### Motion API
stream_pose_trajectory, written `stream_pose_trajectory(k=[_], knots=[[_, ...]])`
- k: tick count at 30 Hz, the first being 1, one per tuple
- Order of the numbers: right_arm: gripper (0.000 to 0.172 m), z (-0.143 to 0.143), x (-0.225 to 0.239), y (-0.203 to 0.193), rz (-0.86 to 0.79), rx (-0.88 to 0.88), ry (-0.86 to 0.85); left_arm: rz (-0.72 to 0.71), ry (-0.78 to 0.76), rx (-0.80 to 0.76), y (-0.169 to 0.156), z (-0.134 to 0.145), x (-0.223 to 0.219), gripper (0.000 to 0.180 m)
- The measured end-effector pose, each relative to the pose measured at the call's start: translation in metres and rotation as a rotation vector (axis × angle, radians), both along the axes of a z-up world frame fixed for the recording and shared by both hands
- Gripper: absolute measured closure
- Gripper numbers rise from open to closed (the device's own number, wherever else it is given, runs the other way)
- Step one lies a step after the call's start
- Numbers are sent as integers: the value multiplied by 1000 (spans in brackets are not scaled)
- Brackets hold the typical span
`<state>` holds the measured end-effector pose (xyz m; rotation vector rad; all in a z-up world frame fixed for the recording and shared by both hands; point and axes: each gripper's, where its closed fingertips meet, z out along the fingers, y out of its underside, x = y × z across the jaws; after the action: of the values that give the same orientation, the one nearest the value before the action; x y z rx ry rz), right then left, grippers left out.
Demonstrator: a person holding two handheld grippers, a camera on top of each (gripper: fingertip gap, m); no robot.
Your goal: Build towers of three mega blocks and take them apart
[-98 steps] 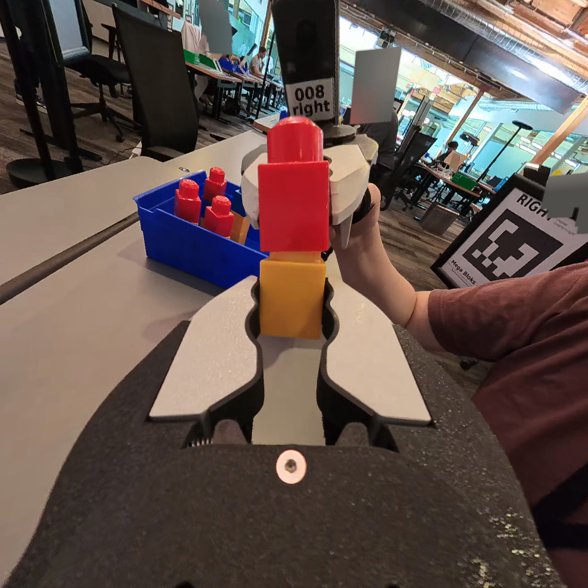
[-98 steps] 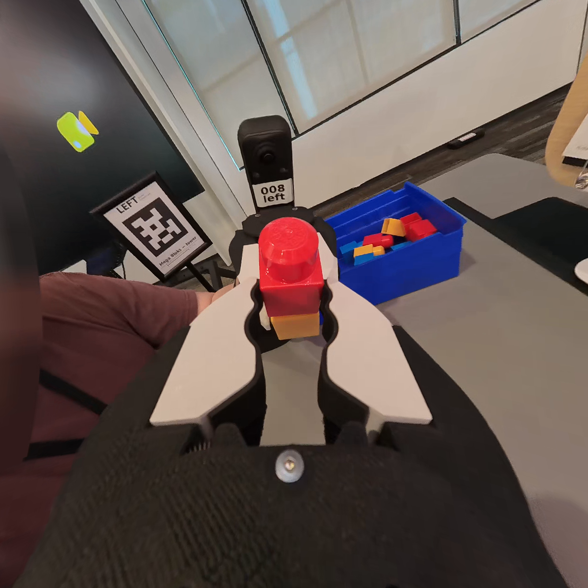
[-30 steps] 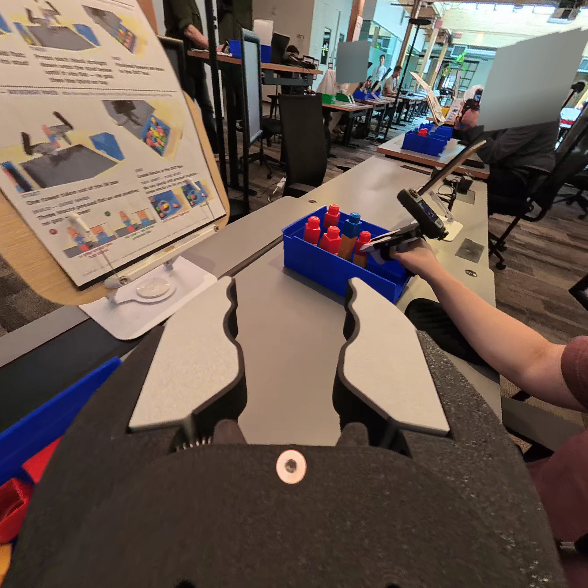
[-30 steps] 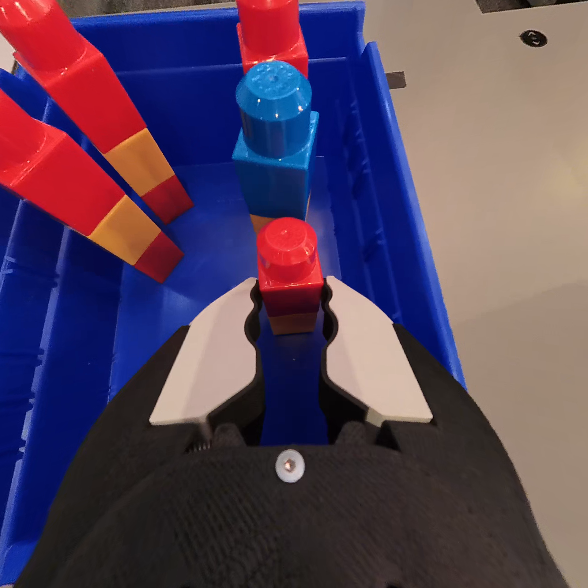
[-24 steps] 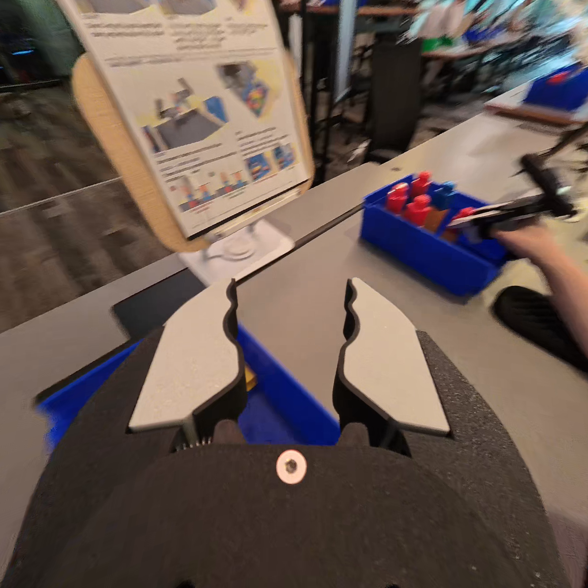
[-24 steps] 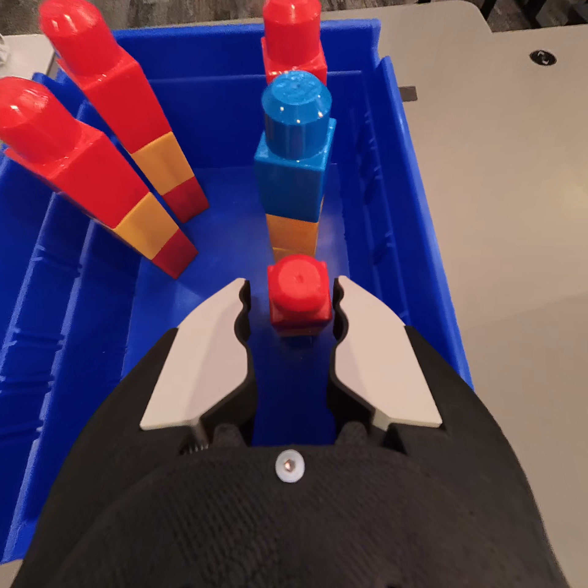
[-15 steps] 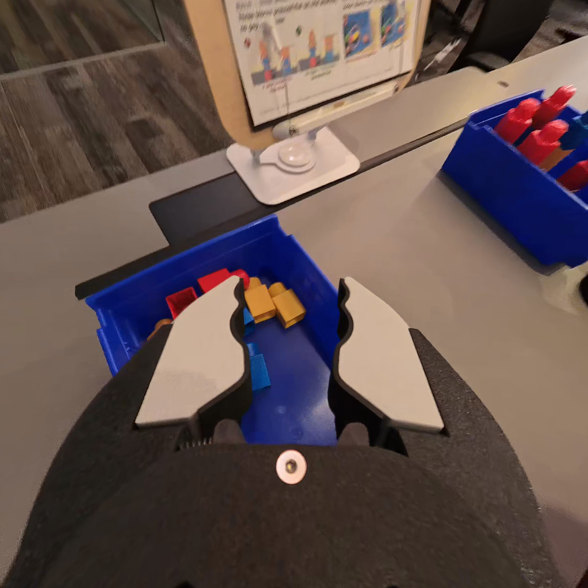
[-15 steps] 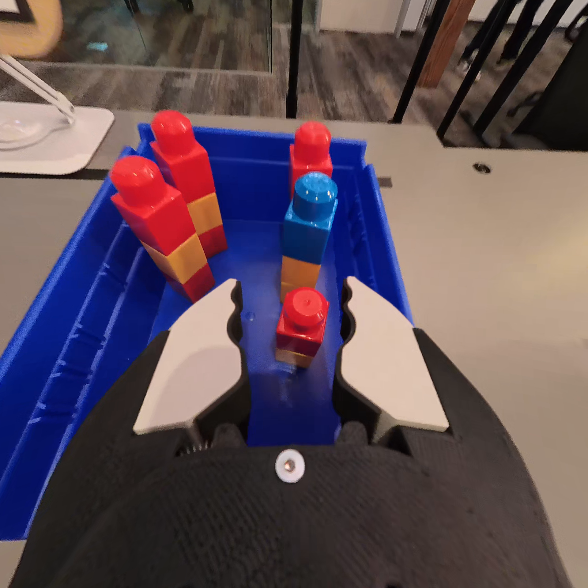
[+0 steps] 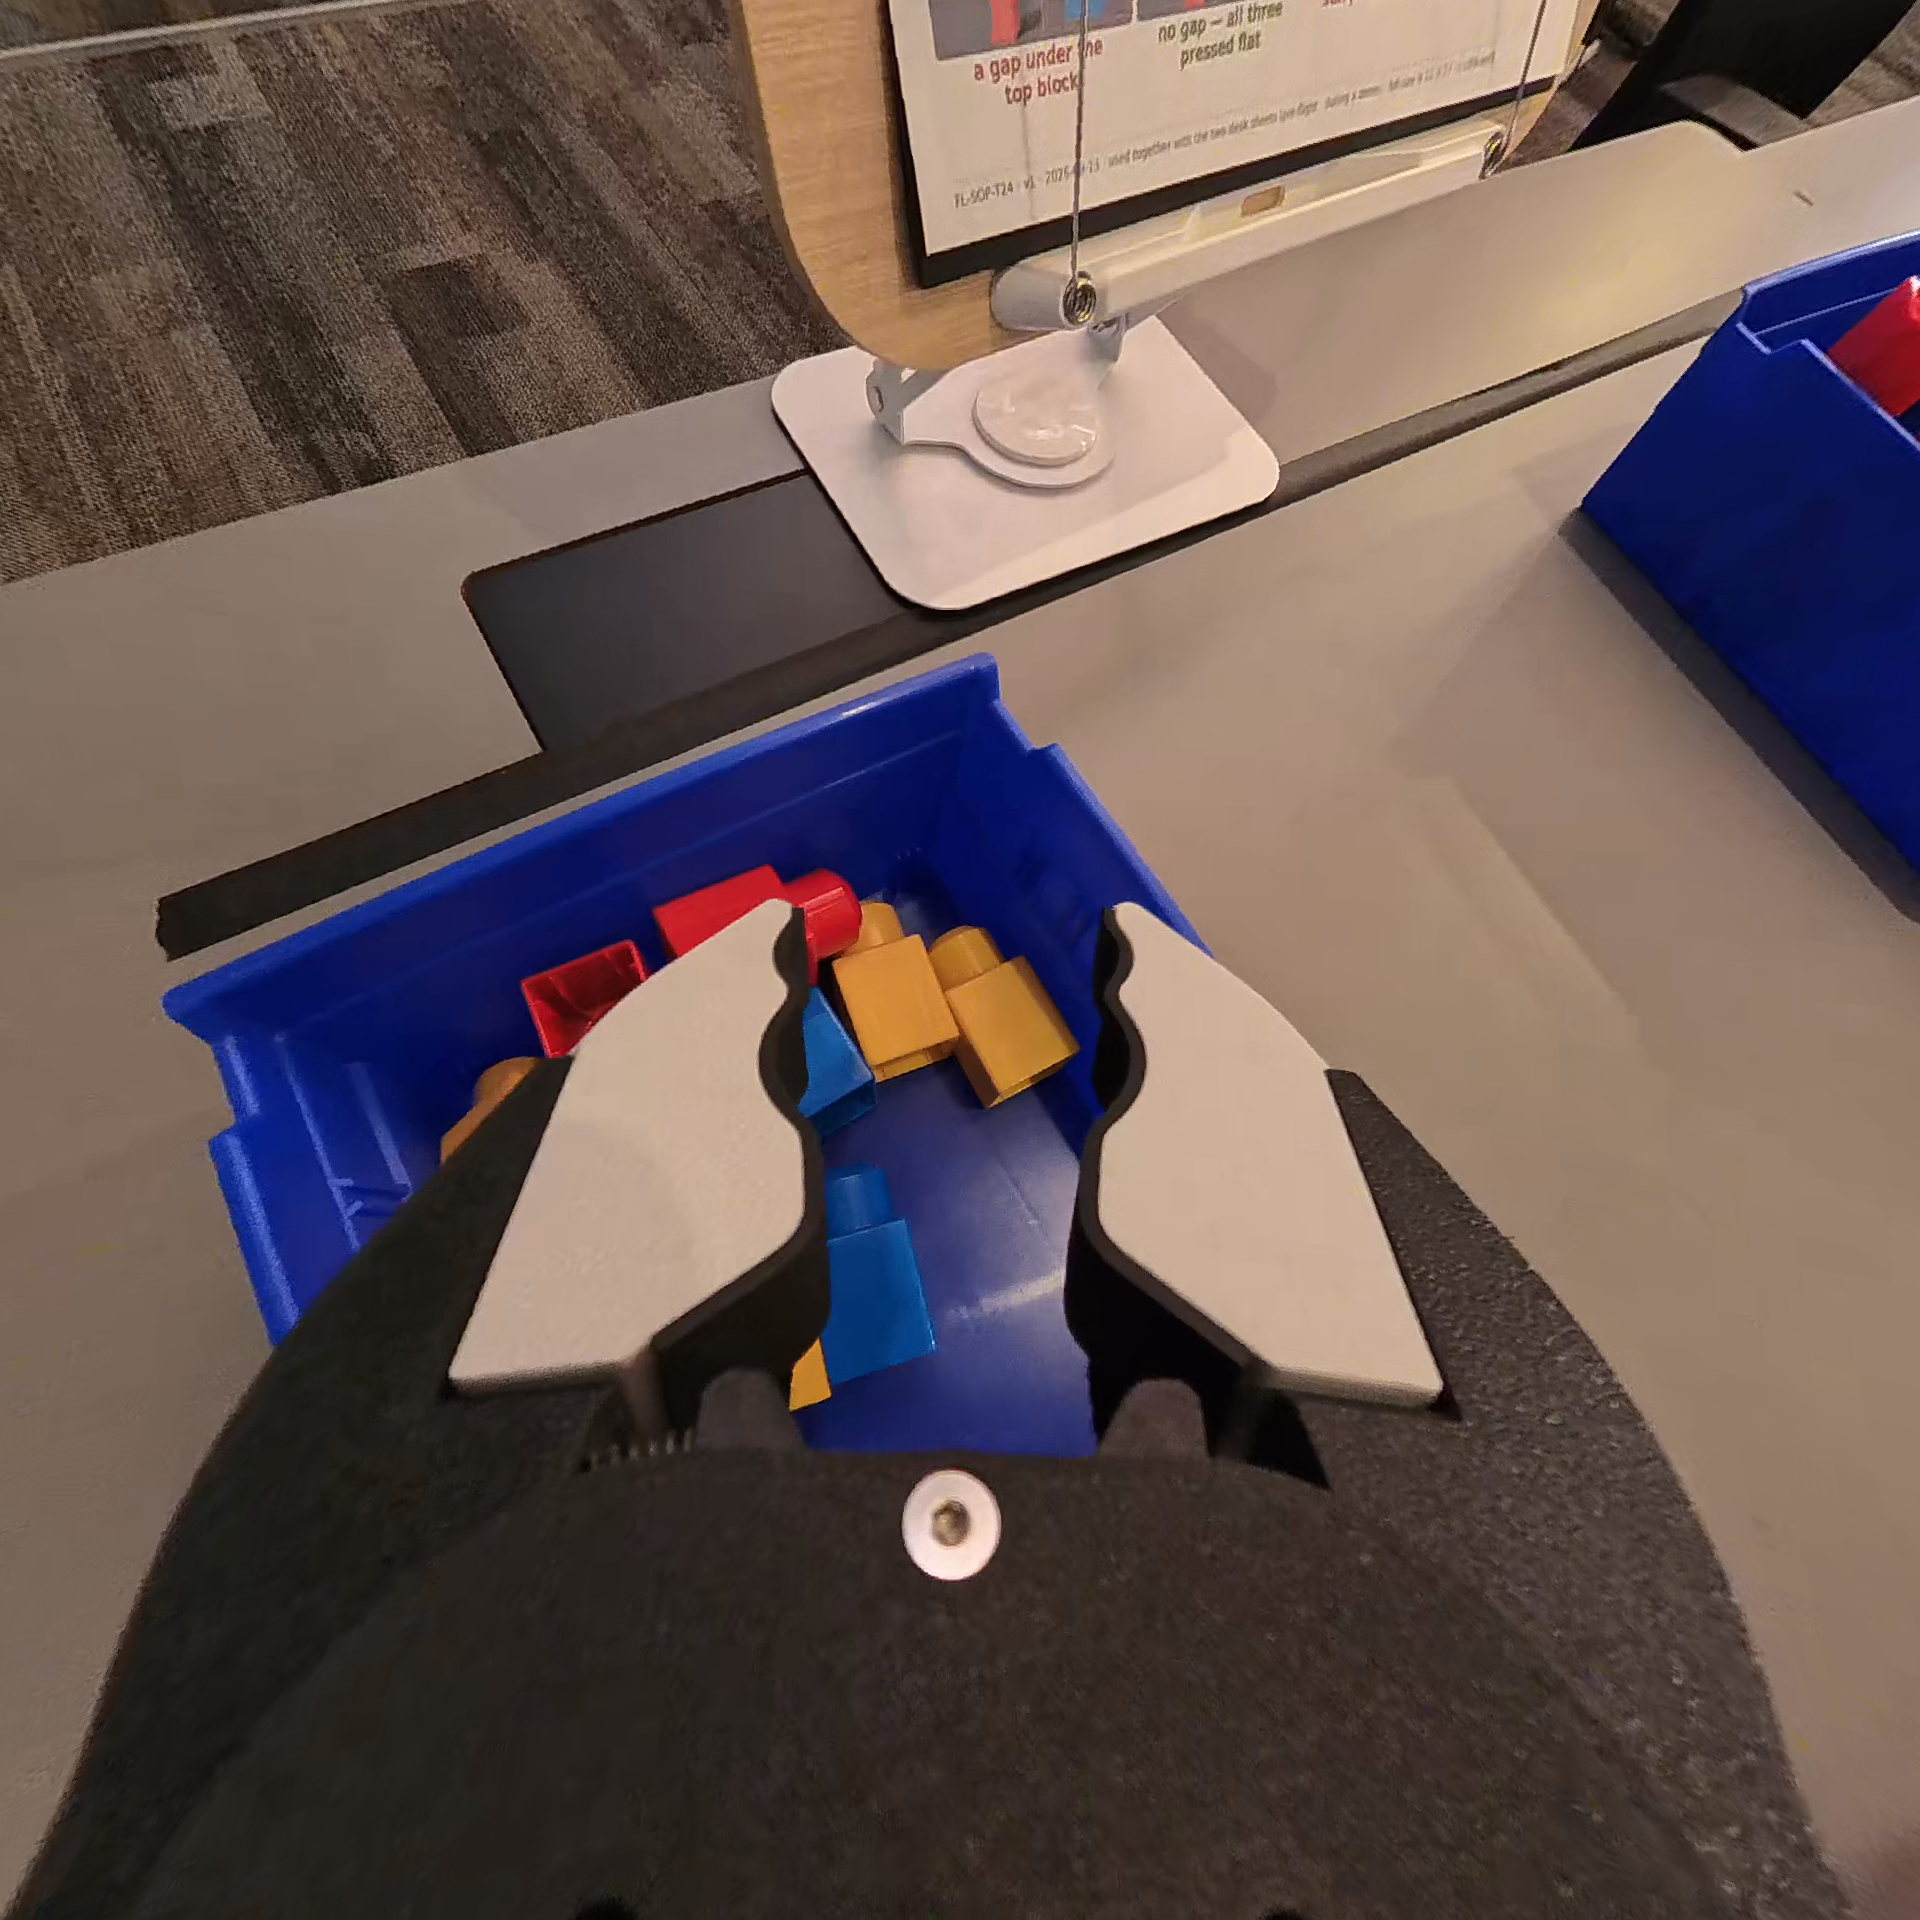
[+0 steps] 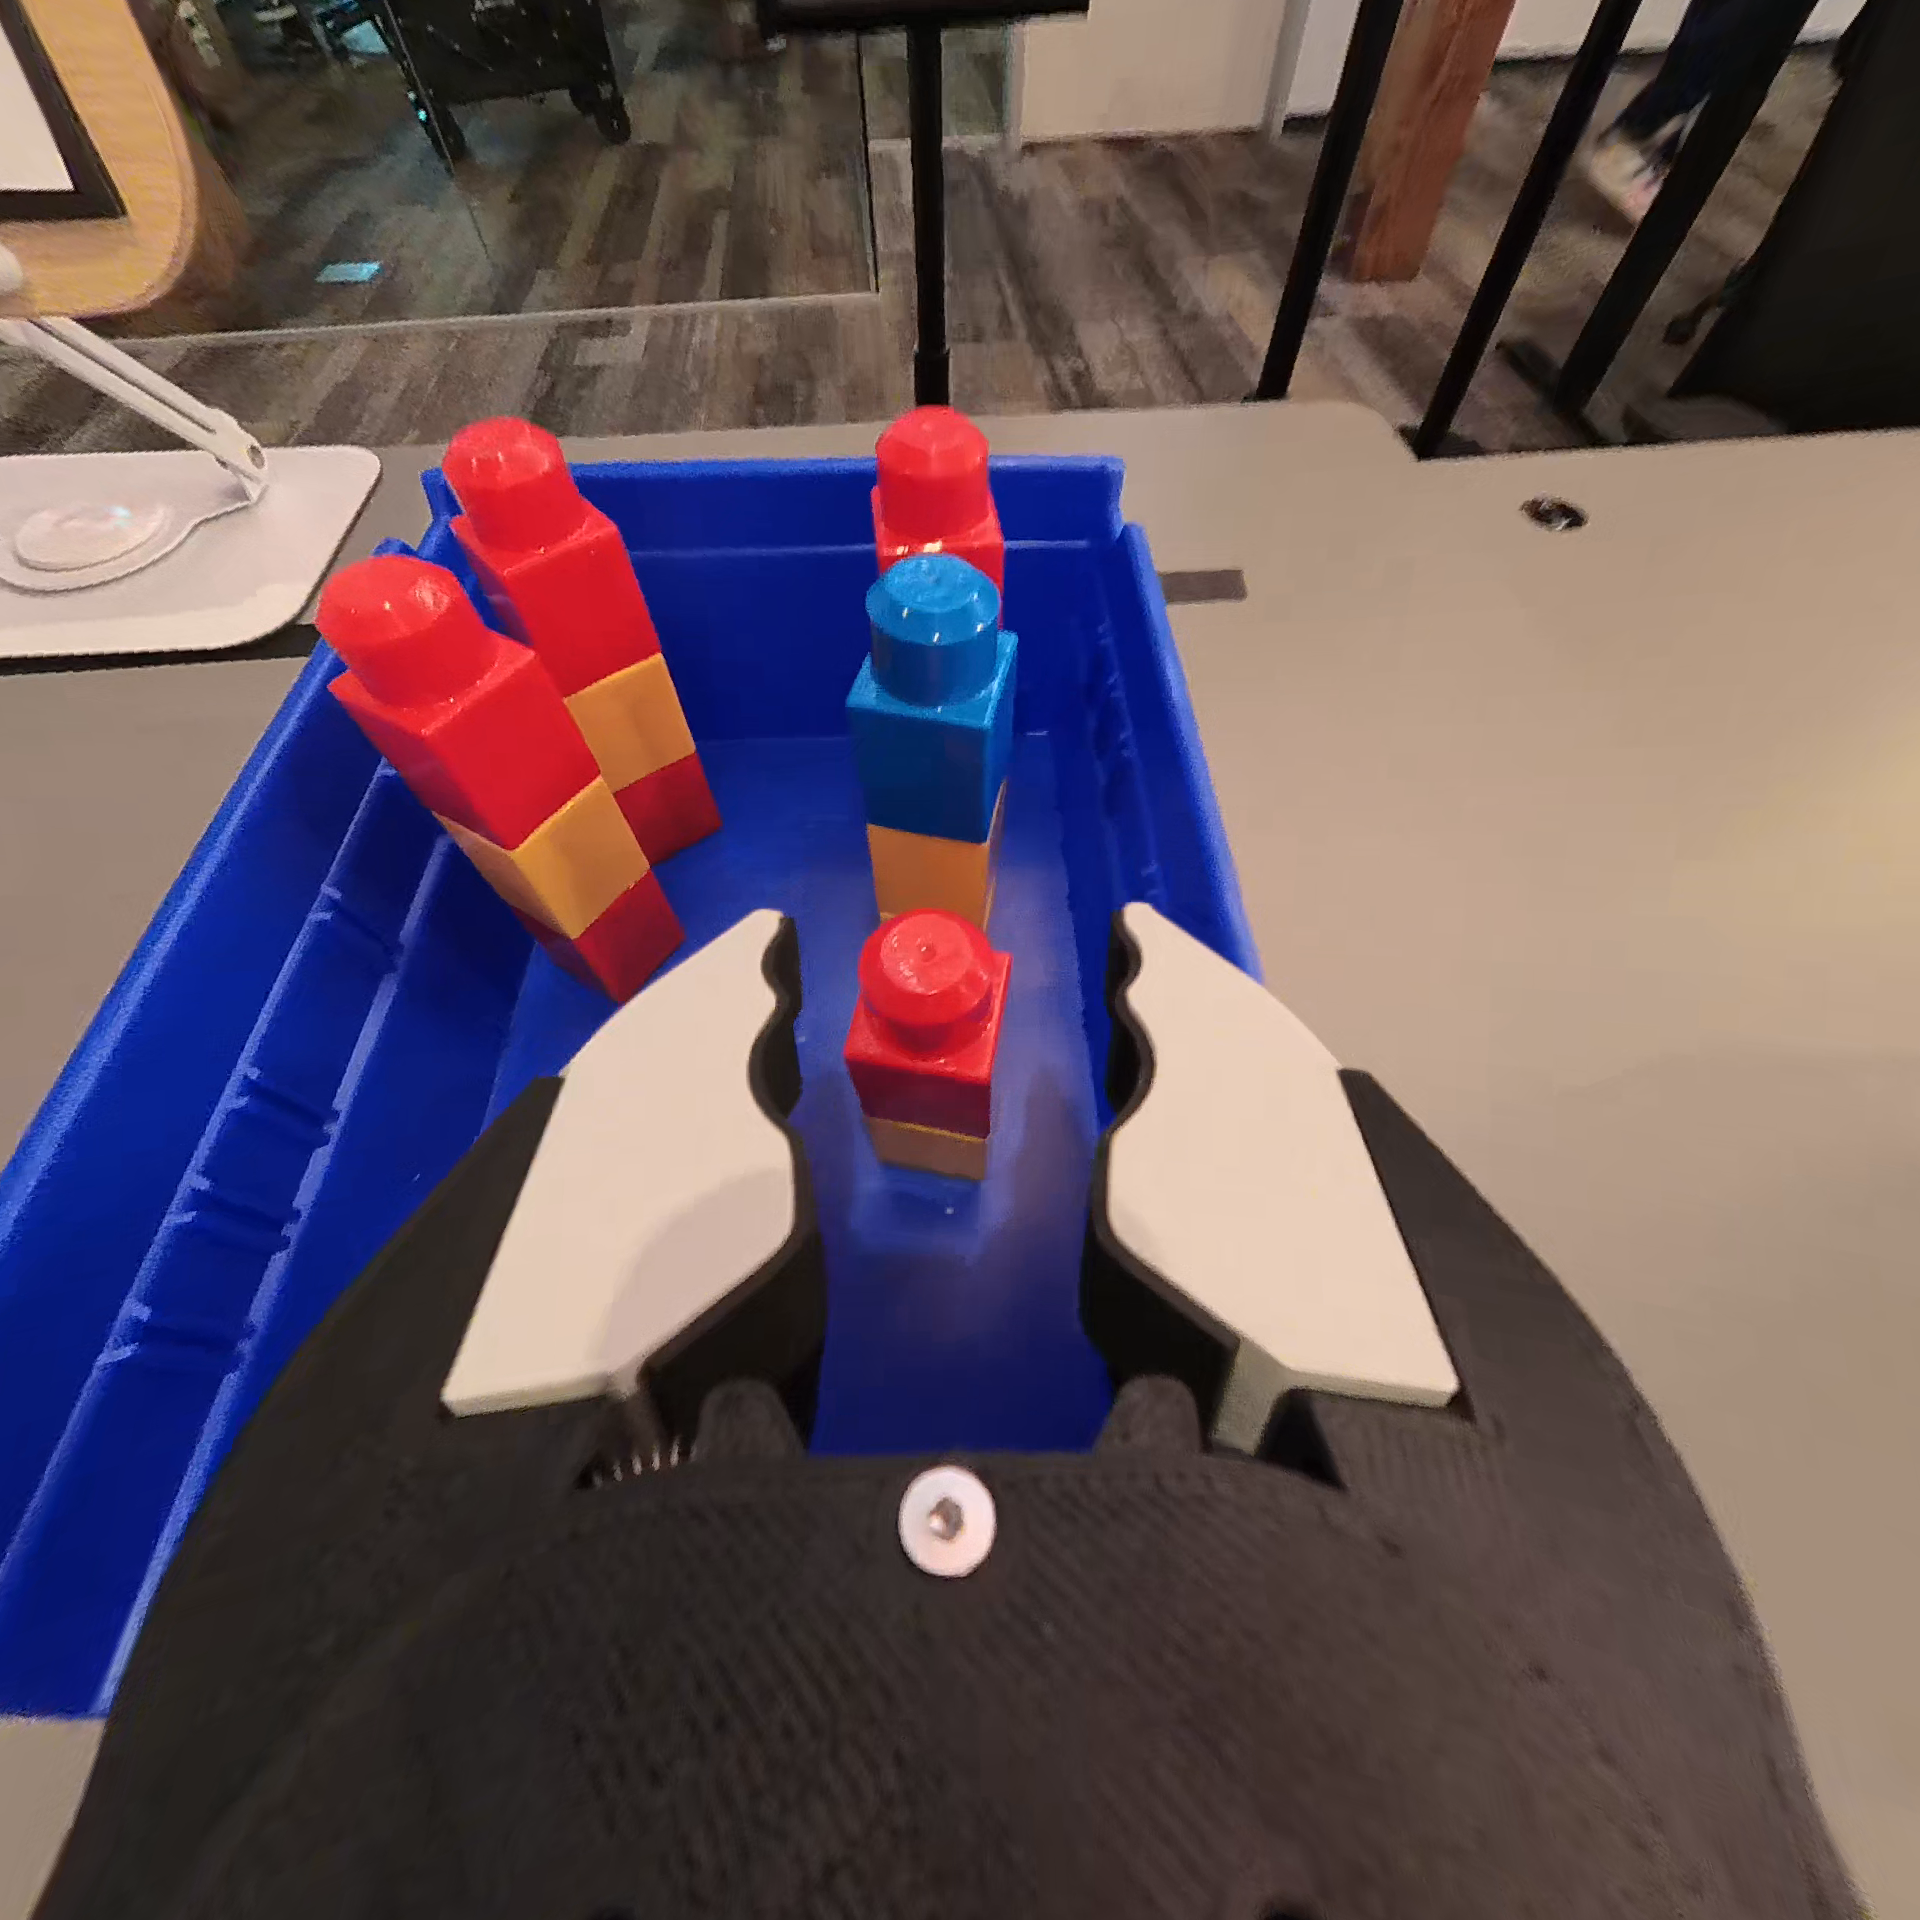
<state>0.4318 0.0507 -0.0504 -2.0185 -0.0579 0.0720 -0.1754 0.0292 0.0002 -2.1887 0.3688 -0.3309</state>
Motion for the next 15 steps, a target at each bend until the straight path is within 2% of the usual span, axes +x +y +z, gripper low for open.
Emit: stream_pose_trajectory(k=[5, 6, 7, 8, 10, 12, 14, 15], knots=[[118, -51, 2, 7, -17, -240, -49, -5, -4, 29, -5, 11, 1, 128], [133, -55, -3, 7, 25, -267, -39, -6, -8, 38, -6, 15, 1, 128], [134, -47, -7, 7, 54, -239, -22, -8, -14, 50, -8, 19, 2, 128], [134, -29, -11, 7, 69, -160, -3, -13, -23, 67, -10, 25, 3, 128], [134, 31, -24, -1, 131, 76, 38, -36, -58, 132, -16, 44, 8, 129], [135, 107, -50, -24, 251, 342, 135, -54, -133, 260, -25, 77, 13, 129], [135, 199, -90, -69, 509, 661, 309, -96, -232, 372, -41, 109, 18, 130], [135, 230, -99, -83, 573, 750, 338, -116, -265, 404, -49, 119, 19, 129]])
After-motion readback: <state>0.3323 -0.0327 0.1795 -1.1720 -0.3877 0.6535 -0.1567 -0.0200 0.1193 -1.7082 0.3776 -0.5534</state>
